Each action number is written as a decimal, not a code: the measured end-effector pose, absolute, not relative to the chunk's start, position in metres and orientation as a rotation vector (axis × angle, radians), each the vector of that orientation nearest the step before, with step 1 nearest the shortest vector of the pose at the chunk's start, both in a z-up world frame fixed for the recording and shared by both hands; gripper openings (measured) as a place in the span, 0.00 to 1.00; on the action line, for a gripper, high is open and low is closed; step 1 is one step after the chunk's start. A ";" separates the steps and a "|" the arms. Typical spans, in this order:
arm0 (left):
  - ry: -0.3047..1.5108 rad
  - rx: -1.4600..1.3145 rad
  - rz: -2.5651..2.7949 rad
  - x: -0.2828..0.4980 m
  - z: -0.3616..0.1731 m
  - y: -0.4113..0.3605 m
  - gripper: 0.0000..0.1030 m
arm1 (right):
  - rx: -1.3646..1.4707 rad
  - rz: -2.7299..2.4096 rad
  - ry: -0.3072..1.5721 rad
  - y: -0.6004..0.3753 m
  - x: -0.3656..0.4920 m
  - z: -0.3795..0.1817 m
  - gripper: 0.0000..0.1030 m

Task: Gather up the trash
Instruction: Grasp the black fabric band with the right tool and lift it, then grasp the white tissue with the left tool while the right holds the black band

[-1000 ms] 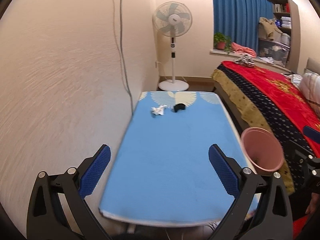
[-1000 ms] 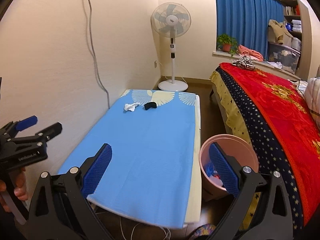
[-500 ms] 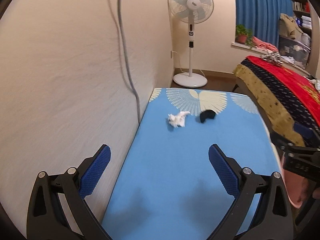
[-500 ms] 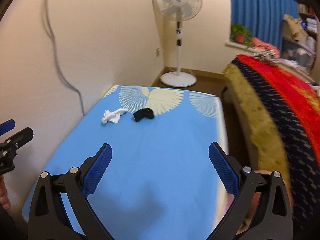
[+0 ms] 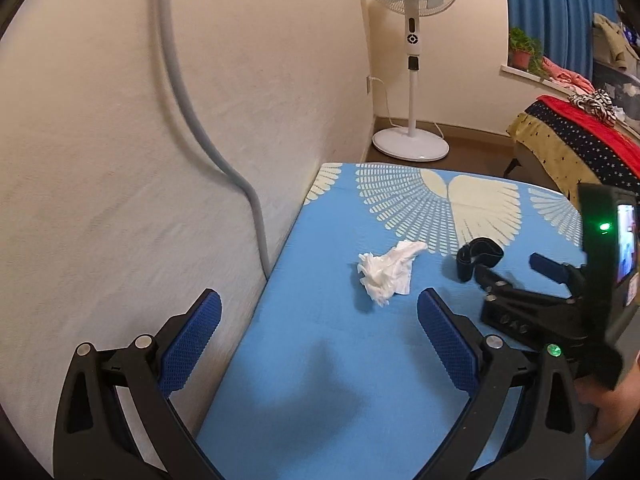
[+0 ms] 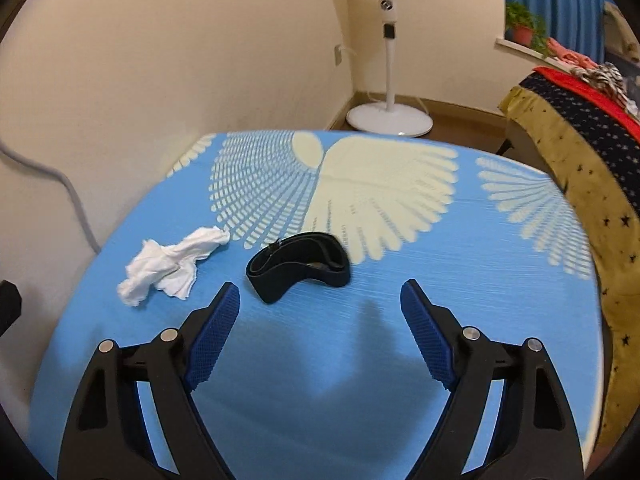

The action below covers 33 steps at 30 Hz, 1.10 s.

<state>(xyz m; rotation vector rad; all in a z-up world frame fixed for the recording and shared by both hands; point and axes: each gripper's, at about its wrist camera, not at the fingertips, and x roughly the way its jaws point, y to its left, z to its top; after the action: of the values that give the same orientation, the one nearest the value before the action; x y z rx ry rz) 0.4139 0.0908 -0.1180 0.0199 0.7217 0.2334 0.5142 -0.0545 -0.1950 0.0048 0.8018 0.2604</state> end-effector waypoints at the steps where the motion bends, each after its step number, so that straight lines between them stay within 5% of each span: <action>1: 0.723 0.022 0.232 0.416 -0.121 0.090 0.92 | -0.009 0.264 0.804 -0.049 0.518 -0.199 0.80; 5: 0.734 0.024 0.223 0.422 -0.130 0.088 0.92 | -0.017 0.268 0.823 -0.037 0.531 -0.203 0.76; 6: 0.739 0.023 0.223 0.422 -0.131 0.088 0.92 | -0.010 0.277 0.818 -0.036 0.532 -0.202 0.54; 9: 0.747 0.016 0.222 0.424 -0.135 0.089 0.92 | -0.002 0.304 0.814 -0.034 0.535 -0.201 0.15; 25: 0.678 -0.043 0.114 0.467 -0.151 0.081 0.92 | -0.007 0.288 0.780 -0.104 0.462 -0.167 0.11; 30: 0.748 -0.079 0.060 0.495 -0.176 0.077 0.61 | 0.019 0.295 0.806 -0.114 0.456 -0.172 0.11; 33: 0.776 -0.041 0.053 0.502 -0.187 0.071 0.59 | 0.030 0.307 0.812 -0.113 0.453 -0.175 0.11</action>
<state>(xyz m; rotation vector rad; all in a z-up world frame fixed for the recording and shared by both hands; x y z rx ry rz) 0.5022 0.0706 -0.1873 -0.0411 0.7764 0.0525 0.4527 -0.1128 -0.1746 0.0297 0.8122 0.3069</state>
